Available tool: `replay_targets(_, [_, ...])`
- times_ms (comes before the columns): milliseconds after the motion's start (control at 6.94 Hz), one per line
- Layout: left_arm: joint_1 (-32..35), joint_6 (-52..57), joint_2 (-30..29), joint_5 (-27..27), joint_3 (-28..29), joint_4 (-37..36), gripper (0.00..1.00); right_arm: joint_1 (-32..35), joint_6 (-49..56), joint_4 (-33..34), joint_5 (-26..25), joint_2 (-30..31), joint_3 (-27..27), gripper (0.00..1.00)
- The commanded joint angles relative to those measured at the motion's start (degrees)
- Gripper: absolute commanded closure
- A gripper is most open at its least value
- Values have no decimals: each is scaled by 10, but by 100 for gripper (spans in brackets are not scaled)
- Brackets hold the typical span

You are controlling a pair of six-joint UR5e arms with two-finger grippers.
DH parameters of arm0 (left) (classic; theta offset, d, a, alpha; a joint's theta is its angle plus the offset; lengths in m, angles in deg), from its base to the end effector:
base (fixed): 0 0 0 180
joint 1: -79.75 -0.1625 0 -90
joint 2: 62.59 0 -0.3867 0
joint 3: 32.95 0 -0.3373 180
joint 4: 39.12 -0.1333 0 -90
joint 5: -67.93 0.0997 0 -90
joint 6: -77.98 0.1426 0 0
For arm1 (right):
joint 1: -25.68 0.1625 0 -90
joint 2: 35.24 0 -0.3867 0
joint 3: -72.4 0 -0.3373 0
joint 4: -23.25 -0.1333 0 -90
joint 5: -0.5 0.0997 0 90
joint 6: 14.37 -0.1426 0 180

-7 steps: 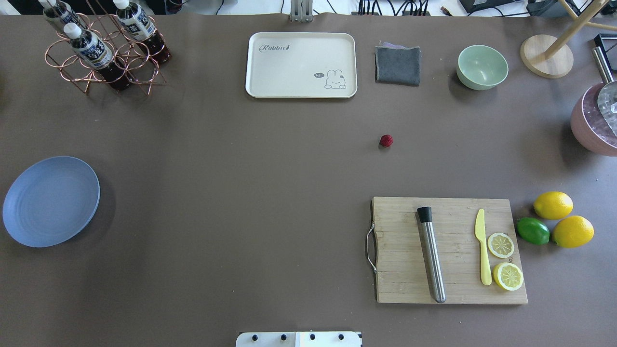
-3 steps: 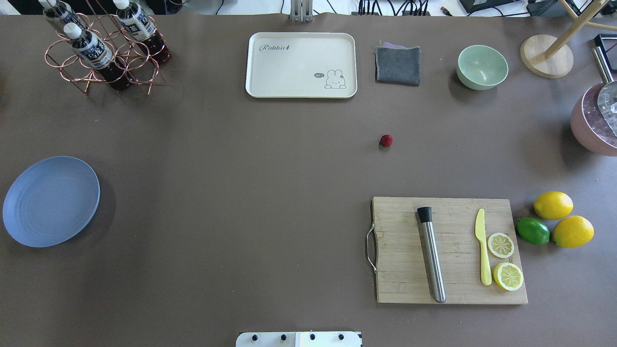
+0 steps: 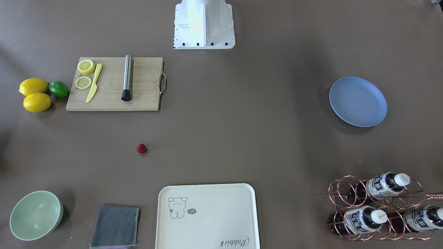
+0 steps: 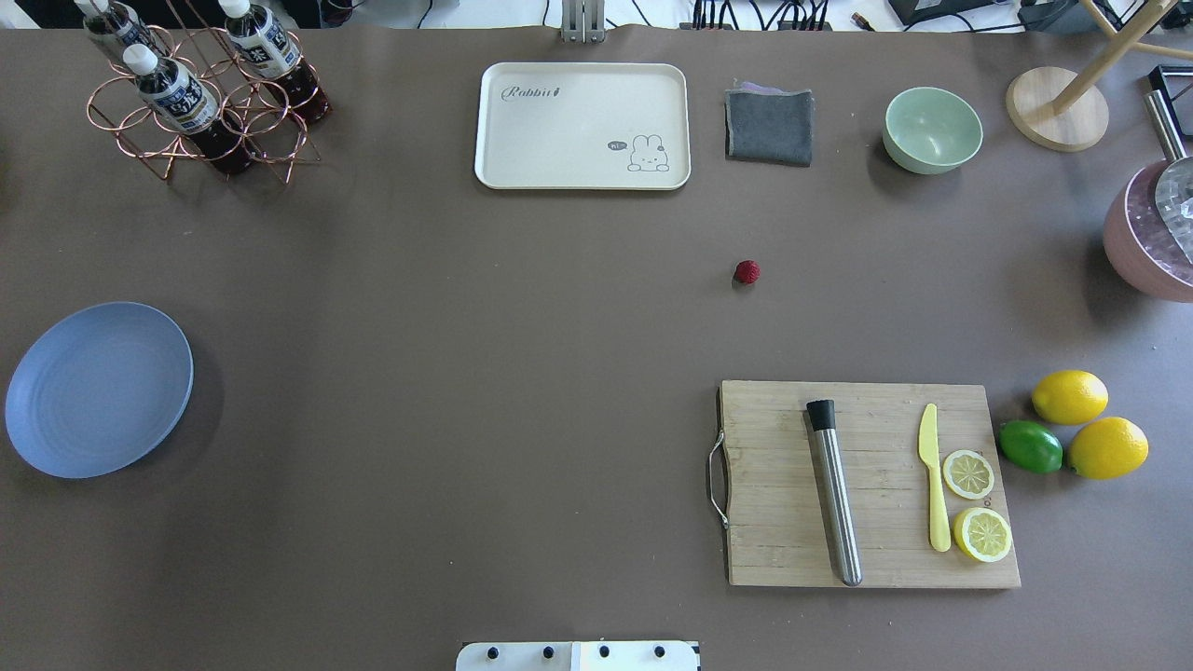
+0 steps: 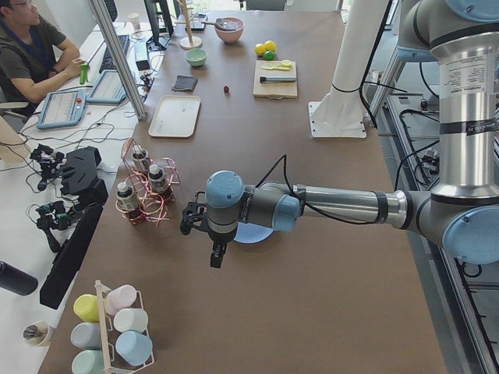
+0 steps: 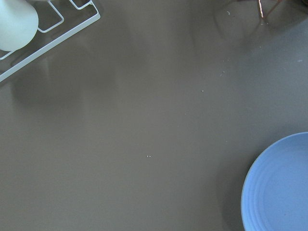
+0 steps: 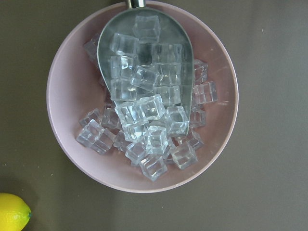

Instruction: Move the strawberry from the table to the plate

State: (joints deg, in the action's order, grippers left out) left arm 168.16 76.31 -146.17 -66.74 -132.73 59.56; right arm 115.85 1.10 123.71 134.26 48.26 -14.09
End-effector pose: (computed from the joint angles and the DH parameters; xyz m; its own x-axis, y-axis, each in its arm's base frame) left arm -0.0216 -0.4129 0.6054 0.7073 0.1378 -0.6933 -0.0065 0.9821 0.1885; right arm 0.0361 -0.4660 0.6442 0.6966 -0.1757 0.6956 0.1897 0.9801 0.0576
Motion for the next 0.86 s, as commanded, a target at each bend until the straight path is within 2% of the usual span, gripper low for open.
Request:
replay_targets(0, [0,0,1,-1,-2,0,3,-3,-1,0,0,0,-1,0])
replay_targets(432, [-6,-6,-1,0,-2,-2,3,-1,-1,-2,3,2,-6,0])
replay_targets(721, [-32,-47,-2,2,-18,0,3,-3,-3,-3,2,0,-6,0])
